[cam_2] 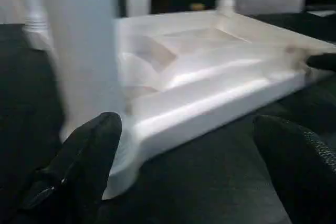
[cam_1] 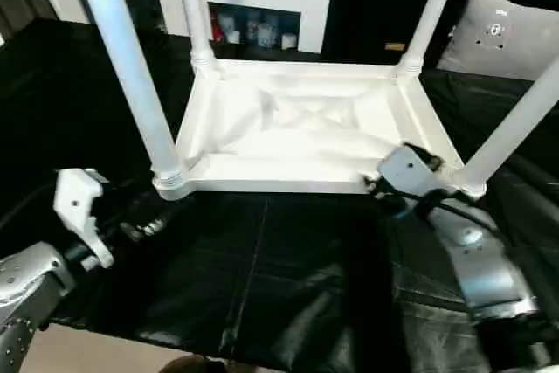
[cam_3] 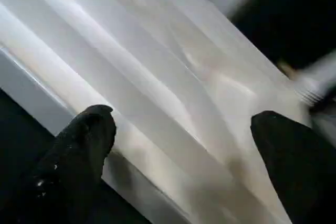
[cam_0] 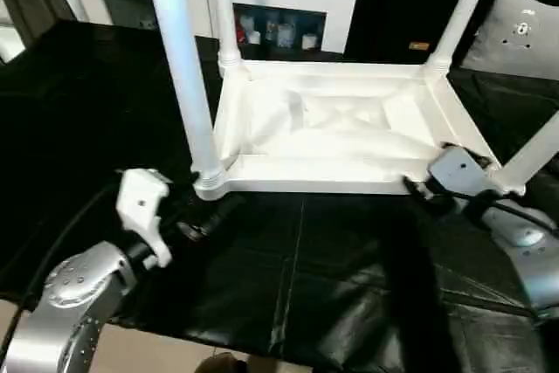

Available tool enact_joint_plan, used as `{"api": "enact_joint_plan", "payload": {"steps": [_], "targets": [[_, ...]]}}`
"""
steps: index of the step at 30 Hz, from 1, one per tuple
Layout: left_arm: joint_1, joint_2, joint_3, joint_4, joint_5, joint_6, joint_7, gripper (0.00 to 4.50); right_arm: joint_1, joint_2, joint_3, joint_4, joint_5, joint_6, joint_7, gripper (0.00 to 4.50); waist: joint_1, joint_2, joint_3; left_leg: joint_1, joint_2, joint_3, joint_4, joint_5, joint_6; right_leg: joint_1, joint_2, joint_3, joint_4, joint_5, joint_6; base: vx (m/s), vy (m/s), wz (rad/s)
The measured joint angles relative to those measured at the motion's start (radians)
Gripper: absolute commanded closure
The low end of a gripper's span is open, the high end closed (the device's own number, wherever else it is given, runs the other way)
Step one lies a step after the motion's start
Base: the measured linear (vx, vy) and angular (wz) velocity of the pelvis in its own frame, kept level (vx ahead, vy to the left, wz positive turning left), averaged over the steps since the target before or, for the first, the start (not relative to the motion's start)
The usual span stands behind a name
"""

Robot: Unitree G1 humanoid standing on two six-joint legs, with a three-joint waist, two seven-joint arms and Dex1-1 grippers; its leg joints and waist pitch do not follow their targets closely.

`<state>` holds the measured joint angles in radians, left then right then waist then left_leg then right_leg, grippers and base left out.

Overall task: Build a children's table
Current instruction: Rotate table base

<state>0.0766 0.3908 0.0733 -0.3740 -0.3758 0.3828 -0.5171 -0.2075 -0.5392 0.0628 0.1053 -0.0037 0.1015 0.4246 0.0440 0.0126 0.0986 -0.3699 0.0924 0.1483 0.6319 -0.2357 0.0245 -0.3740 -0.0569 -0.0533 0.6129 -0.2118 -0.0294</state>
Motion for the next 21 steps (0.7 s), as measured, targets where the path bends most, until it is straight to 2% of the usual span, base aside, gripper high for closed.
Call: {"api": "enact_joint_plan", "payload": {"steps": [2, 6, 10, 14, 19, 21], "targets": [[0.0, -0.009, 0.009, 0.005, 0.0, -0.015, 0.008, 0.04, 0.025, 0.036, 0.003, -0.037, 0.052, 0.003, 0.03, 0.0, 0.004, 0.0, 0.0, -0.001, 0.002, 0.0, 0.0, 0.0, 0.0, -0.001, 0.0, -0.002, 0.0, 0.0, 0.0, 0.0, 0.0, 0.0], [-0.003, -0.017, 0.034, 0.035, 0.005, -0.042, 0.023, 0.04, 0.067, 0.063, 0.002, -0.08, 0.094, 0.028, 0.043, 0.0, 0.014, -0.001, -0.001, 0.0, 0.004, 0.001, 0.0, 0.0, 0.0, 0.001, 0.0, -0.003, 0.0, 0.0, 0.0, 0.0, 0.0, 0.0], [-0.03, -0.02, 0.041, 0.087, 0.009, -0.063, 0.034, 0.04, 0.101, 0.095, -0.013, -0.09, 0.13, 0.116, 0.04, 0.0, 0.015, 0.0, -0.001, 0.002, 0.005, 0.004, 0.001, -0.002, -0.007, 0.003, 0.0, -0.003, 0.0, 0.0, 0.0, 0.0, 0.0, 0.0], [-0.14, -0.034, 0.041, 0.187, 0.004, -0.086, 0.018, 0.04, 0.107, 0.11, -0.026, -0.111, 0.204, 0.255, 0.046, 0.0, 0.016, -0.004, -0.002, 0.003, 0.006, 0.005, 0.001, 0.001, -0.01, 0.004, 0.0, -0.004, 0.001, 0.001, 0.0, 0.0, 0.0, 0.0], [-0.303, -0.046, 0.035, 0.381, 0.005, -0.122, -0.018, 0.04, 0.08, 0.143, -0.037, -0.11, 0.229, 0.354, 0.029, 0.0, 0.015, -0.007, -0.005, 0.003, 0.007, 0.006, 0.0, 0.002, -0.012, 0.002, 0.0, -0.004, 0.003, 0.003, 0.002, 0.0, 0.0, 0.0], [-0.341, -0.046, 0.029, 0.429, 0.009, -0.13, -0.036, 0.04, 0.067, 0.15, -0.039, -0.105, 0.23, 0.366, 0.02, 0.0, 0.013, -0.007, -0.007, 0.003, 0.007, 0.006, 0.0, 0.002, -0.013, 0.001, 0.0, -0.004, 0.003, 0.004, 0.003, 0.0, 0.0, 0.0]]}}
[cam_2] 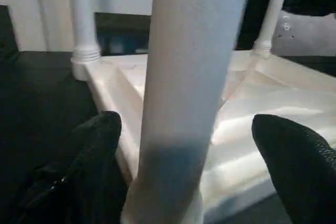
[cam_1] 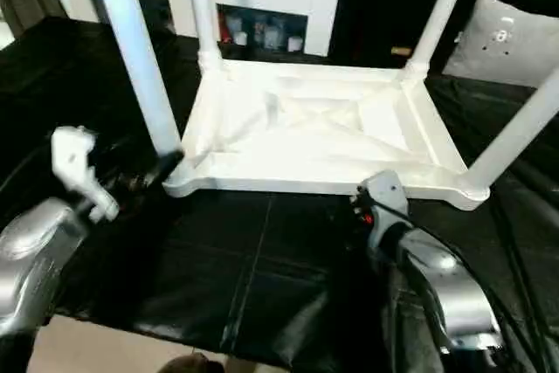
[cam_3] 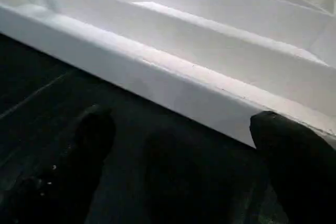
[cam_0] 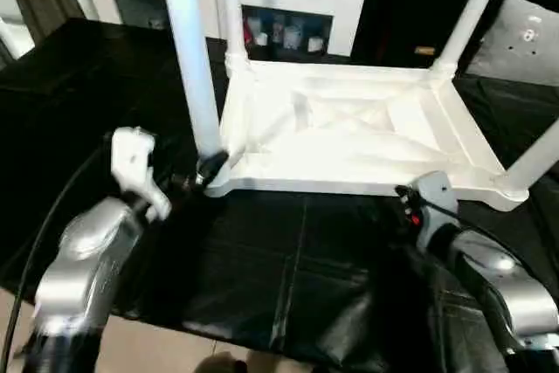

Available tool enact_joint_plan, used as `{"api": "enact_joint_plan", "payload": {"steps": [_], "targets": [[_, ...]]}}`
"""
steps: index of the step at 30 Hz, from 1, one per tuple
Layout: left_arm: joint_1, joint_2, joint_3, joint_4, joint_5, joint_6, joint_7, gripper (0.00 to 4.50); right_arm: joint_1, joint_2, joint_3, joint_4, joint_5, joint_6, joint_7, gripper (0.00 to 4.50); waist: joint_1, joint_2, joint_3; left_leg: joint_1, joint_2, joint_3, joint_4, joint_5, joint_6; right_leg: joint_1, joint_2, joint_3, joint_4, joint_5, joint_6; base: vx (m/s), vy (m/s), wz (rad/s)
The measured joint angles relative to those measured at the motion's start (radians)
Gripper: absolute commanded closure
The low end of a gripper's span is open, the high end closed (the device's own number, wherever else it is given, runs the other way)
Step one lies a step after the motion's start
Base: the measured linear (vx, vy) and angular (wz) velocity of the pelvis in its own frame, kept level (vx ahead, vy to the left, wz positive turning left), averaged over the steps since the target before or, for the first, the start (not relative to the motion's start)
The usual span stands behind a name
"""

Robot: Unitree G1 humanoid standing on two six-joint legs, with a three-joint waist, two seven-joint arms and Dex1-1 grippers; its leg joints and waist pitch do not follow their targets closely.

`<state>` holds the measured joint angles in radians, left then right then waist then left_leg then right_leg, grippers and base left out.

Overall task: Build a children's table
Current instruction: Rotate table base

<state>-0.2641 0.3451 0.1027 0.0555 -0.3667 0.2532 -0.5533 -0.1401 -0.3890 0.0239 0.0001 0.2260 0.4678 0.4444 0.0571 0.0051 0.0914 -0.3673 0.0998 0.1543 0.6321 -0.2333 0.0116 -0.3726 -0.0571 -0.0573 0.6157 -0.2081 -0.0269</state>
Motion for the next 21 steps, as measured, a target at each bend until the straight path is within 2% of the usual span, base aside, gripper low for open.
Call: {"api": "enact_joint_plan", "payload": {"steps": [4, 11, 16, 21], "targets": [[-0.084, 0.002, -0.011, 0.15, 0.022, -0.039, -0.031, 0.04, -0.013, 0.003, -0.011, 0.001, 0.009, 0.035, -0.002, 0.0, 0.002, -0.002, -0.002, -0.001, 0.001, 0.0, 0.0, 0.001, 0.001, -0.001, 0.0, -0.002, 0.0, 0.0, 0.0, 0.0, 0.0, 0.0], [-0.197, 0.012, -0.012, 0.295, 0.009, -0.077, -0.155, 0.04, -0.033, 0.016, -0.017, 0.016, 0.01, 0.07, -0.027, 0.0, 0.005, -0.003, -0.003, 0.0, 0.002, 0.001, 0.0, 0.004, -0.001, 0.0, -0.001, -0.004, 0.002, 0.002, -0.001, 0.0, 0.0, 0.0], [-0.209, 0.044, -0.042, 0.294, -0.032, -0.042, -0.308, 0.04, -0.059, 0.014, -0.015, 0.06, -0.024, 0.063, -0.036, 0.0, 0.005, -0.006, -0.004, 0.0, 0.003, 0.002, 0.0, 0.005, -0.002, -0.001, -0.001, -0.004, 0.002, 0.004, -0.003, 0.0, 0.0, 0.0], [-0.157, 0.076, -0.103, 0.178, -0.076, 0.026, -0.449, 0.04, -0.062, 0.016, -0.012, 0.098, -0.039, 0.064, -0.047, 0.0, 0.007, -0.007, -0.005, -0.001, 0.003, 0.004, 0.0, 0.005, -0.002, -0.001, -0.002, -0.004, 0.001, 0.004, -0.003, 0.0, 0.0, 0.0]]}}
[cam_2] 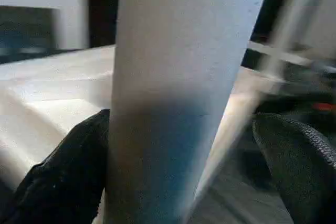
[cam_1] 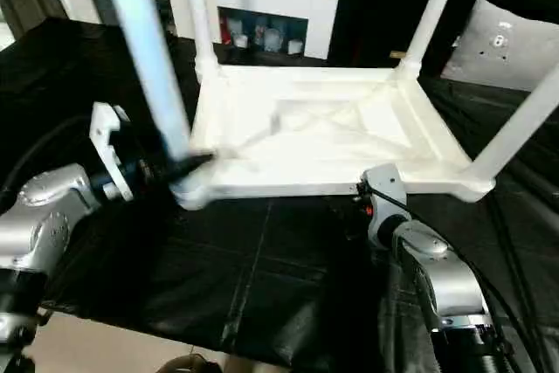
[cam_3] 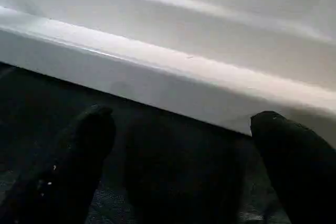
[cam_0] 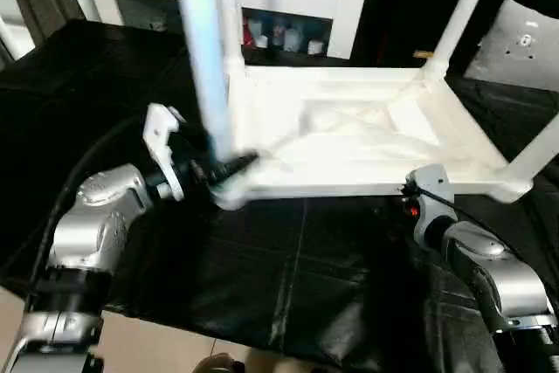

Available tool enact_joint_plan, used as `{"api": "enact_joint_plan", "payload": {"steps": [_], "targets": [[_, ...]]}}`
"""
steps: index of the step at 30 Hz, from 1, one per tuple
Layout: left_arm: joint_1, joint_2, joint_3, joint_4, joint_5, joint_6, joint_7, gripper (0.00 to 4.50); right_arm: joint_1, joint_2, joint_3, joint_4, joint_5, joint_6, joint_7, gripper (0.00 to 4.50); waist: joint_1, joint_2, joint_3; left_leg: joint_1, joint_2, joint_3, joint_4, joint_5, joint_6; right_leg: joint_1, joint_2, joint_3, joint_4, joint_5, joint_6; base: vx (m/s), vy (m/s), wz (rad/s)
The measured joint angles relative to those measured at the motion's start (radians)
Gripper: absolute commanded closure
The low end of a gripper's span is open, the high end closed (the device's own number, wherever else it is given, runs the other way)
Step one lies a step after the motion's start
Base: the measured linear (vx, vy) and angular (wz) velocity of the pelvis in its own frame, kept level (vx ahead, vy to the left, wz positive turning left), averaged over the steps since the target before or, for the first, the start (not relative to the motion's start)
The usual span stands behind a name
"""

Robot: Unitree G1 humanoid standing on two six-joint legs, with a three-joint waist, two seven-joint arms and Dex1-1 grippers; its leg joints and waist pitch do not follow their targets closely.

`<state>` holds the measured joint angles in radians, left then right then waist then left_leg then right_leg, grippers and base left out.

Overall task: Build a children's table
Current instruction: Rotate table base

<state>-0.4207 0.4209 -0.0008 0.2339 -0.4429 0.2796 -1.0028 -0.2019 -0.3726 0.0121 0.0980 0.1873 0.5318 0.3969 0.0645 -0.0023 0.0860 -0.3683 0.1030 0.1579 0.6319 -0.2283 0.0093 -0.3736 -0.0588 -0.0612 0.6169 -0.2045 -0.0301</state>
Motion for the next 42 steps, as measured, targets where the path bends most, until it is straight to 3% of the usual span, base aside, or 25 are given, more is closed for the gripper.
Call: {"api": "enact_joint_plan", "payload": {"steps": [6, 19, 28, 35, 42], "targets": [[0.038, -0.003, -0.072, -0.11, -0.032, 0.066, -0.048, 0.04, -0.009, 0.0, 0.02, 0.024, -0.017, -0.022, 0.006, 0.0, 0.001, 0.0, 0.0, 0.001, 0.0, 0.001, 0.0, 0.0, 0.0, 0.0, -0.001, 0.0, 0.001, 0.0, 0.0, 0.0, 0.0, 0.0], [0.096, -0.073, -0.116, -0.33, -0.045, 0.167, 0.041, 0.04, -0.027, 0.002, 0.064, 0.022, -0.025, -0.057, 0.092, 0.0, -0.016, 0.0, 0.0, -0.001, 0.002, 0.002, -0.001, 0.0, 0.0, -0.002, 0.0, 0.0, 0.001, 0.0, 0.0, 0.0, 0.0, 0.0], [0.151, -0.049, -0.117, -0.47, -0.177, 0.276, 0.033, 0.04, -0.028, -0.033, 0.066, 0.048, -0.064, -0.079, 0.08, 0.0, -0.018, 0.0, 0.0, -0.002, 0.002, 0.003, -0.002, 0.0, 0.001, -0.004, 0.0, 0.0, 0.001, 0.0, 0.0, 0.0, 0.0, 0.0], [0.176, -0.03, -0.092, -0.562, -0.294, 0.373, 0.005, 0.04, -0.048, -0.085, 0.014, 0.131, -0.096, -0.092, 0.037, 0.0, -0.008, 0.0, 0.0, -0.002, 0.002, 0.005, -0.004, 0.002, 0.003, -0.005, 0.0, 0.0, 0.001, 0.0, 0.0, 0.0, 0.0, 0.0], [0.17, -0.039, -0.093, -0.577, -0.31, 0.378, 0.016, 0.04, -0.11, -0.097, 0.014, 0.238, -0.14, -0.127, 0.02, 0.0, -0.011, -0.001, 0.0, -0.001, 0.002, 0.006, -0.004, 0.003, 0.003, -0.005, 0.0, 0.001, 0.001, 0.0, 0.0, 0.0, 0.0, 0.0]]}}
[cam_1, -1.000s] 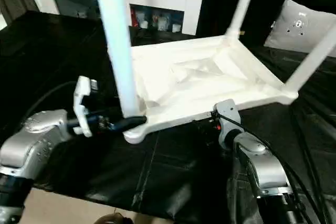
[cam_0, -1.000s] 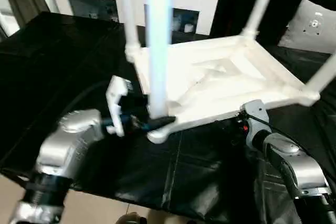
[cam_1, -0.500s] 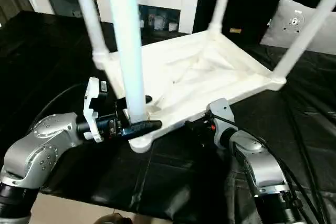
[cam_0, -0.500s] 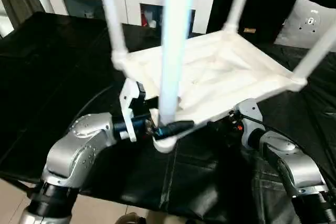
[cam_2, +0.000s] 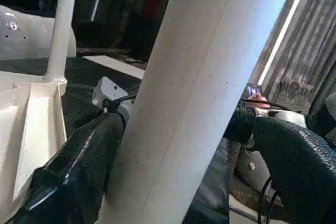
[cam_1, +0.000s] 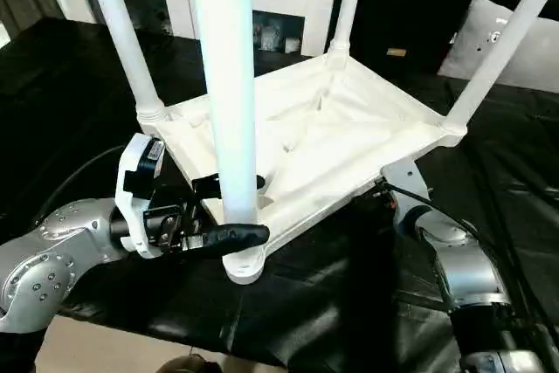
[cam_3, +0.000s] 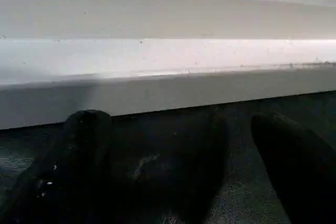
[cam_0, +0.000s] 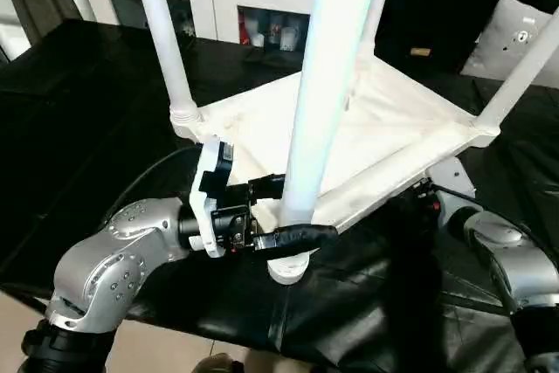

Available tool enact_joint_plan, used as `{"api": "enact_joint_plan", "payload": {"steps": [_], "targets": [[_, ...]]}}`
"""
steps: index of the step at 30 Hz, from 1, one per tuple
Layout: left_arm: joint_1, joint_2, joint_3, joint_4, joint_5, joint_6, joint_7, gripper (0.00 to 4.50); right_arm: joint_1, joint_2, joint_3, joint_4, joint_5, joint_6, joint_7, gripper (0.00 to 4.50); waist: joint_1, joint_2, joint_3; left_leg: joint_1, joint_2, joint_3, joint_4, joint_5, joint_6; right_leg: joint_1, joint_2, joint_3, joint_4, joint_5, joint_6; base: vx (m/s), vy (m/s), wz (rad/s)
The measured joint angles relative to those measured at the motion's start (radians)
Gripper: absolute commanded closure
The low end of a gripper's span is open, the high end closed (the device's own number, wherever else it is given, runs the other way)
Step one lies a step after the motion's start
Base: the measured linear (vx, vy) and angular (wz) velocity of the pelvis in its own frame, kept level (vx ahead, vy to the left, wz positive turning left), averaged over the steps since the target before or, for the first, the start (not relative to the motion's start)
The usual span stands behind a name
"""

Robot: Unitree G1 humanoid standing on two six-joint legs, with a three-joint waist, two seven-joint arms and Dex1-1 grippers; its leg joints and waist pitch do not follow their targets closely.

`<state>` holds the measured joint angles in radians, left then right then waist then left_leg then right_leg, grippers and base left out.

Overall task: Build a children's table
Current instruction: Rotate table base

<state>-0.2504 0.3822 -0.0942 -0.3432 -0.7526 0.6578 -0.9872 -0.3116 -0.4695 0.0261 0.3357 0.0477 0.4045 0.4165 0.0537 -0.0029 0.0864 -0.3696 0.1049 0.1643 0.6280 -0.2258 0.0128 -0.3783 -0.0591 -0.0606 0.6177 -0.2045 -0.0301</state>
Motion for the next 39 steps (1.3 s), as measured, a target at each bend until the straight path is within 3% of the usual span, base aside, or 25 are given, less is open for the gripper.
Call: {"api": "enact_joint_plan", "payload": {"steps": [5, 10, 13, 27, 33, 39], "targets": [[-0.013, -0.003, -0.001, -0.004, 0.008, -0.002, 0.029, 0.04, -0.057, 0.057, 0.023, 0.08, -0.019, -0.035, 0.003, 0.0, -0.023, -0.003, 0.0, 0.002, 0.001, 0.002, 0.0, 0.002, -0.002, 0.0, 0.0, 0.001, 0.003, 0.001, -0.002, 0.0, 0.0, 0.0], [-0.022, 0.007, -0.02, 0.016, 0.098, -0.054, 0.05, 0.04, -0.09, 0.117, 0.05, 0.137, -0.021, -0.103, 0.021, 0.0, -0.038, -0.004, 0.001, 0.002, 0.011, 0.007, -0.001, 0.005, -0.008, -0.001, 0.001, -0.006, 0.003, 0.002, -0.002, 0.0, 0.0, 0.0], [-0.023, 0.021, -0.028, 0.044, 0.139, -0.069, 0.066, 0.04, -0.094, 0.151, 0.066, 0.141, -0.021, -0.128, 0.053, 0.0, -0.038, -0.005, 0.001, 0.002, 0.013, 0.007, -0.003, 0.009, -0.014, -0.005, 0.002, -0.008, 0.006, 0.002, -0.002, 0.0, 0.0, 0.0], [-0.022, 0.015, -0.018, 0.034, 0.119, -0.053, 0.07, 0.04, -0.087, 0.139, 0.099, 0.126, -0.045, -0.179, 0.125, 0.0, -0.037, -0.01, 0.003, 0.002, 0.017, 0.009, -0.006, 0.011, -0.018, -0.01, 0.004, -0.009, 0.007, 0.005, -0.007, 0.0, 0.0, 0.0], [-0.017, -0.011, -0.031, 0.032, 0.178, -0.108, 0.127, 0.04, -0.018, 0.119, 0.086, -0.045, -0.029, -0.125, 0.13, 0.0, -0.018, -0.009, 0.004, 0.002, 0.017, 0.009, -0.007, 0.011, -0.018, -0.012, 0.004, -0.009, 0.007, 0.005, -0.007, 0.0, 0.0, 0.0], [0.109, 0.032, -0.034, -0.01, 0.227, -0.166, 0.141, 0.04, 0.083, 0.097, 0.028, -0.284, 0.036, -0.055, 0.138, 0.0, -0.015, -0.007, 0.004, 0.002, 0.017, 0.009, -0.015, 0.011, -0.018, -0.012, 0.004, -0.009, 0.003, 0.003, -0.004, 0.0, 0.0, 0.0]]}}
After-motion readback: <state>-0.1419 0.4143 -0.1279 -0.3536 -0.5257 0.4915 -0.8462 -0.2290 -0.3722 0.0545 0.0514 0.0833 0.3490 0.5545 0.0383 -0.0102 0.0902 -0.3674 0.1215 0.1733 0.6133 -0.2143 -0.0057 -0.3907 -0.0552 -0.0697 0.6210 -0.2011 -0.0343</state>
